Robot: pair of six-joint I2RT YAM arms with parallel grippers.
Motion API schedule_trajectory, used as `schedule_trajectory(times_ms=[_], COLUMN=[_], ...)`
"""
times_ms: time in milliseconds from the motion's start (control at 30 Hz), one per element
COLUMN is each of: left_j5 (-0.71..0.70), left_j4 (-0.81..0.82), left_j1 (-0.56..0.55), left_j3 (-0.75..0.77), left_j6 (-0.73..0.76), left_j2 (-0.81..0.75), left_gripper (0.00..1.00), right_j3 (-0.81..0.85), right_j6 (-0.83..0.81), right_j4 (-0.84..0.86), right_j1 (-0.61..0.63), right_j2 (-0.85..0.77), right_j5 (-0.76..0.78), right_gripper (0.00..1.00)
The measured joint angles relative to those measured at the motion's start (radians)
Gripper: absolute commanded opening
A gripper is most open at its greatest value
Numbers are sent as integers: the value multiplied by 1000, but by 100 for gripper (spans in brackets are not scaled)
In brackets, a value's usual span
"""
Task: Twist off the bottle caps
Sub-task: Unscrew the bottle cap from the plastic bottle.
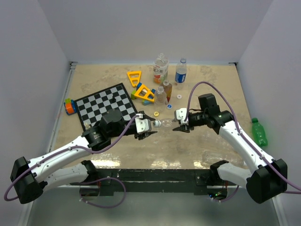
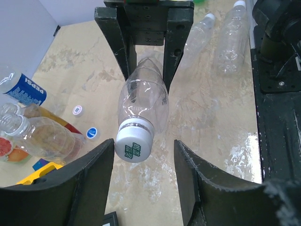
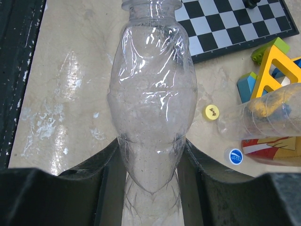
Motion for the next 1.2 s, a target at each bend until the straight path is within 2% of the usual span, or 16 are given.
schedule_trajectory(times_ms=[100,200,267,333,500,633,767,900,1033,1200], left_j5=[-3,-9,-16,-20,-56,-143,-229,-297,-331,-351], left_j4=[5,13,17,18,17,0,-109,-224,-279,-342], left_j1=[0,0,1,1,0,0,-1,-1,-1,0], left_j3=[0,0,0,0,5,18,79,150,173,204], left_j6=[-1,0,0,-2,-101,-401,-772,-1062,-1252,-1394], left_j2=[16,29,35,37,39,39,56,101,103,103], left_gripper=[49,36,22,0,0,0,0,0,0,0], right_j3=[0,0,0,-1,-2,-2,-2,-2,-2,-2], right_j6=[0,0,-2,-4,-4,-3,-1,-1,-1,0], right_j4=[-1,-7,-16,-18,-19,-15,-10,-10,-7,10], right_j1=[0,0,0,0,0,0,1,-1,-1,-1], right_j2=[0,0,0,0,0,0,1,7,8,7], right_j5=[0,0,0,1,2,1,-1,1,-2,-16], right_gripper=[13,13,13,13,13,13,13,13,13,13])
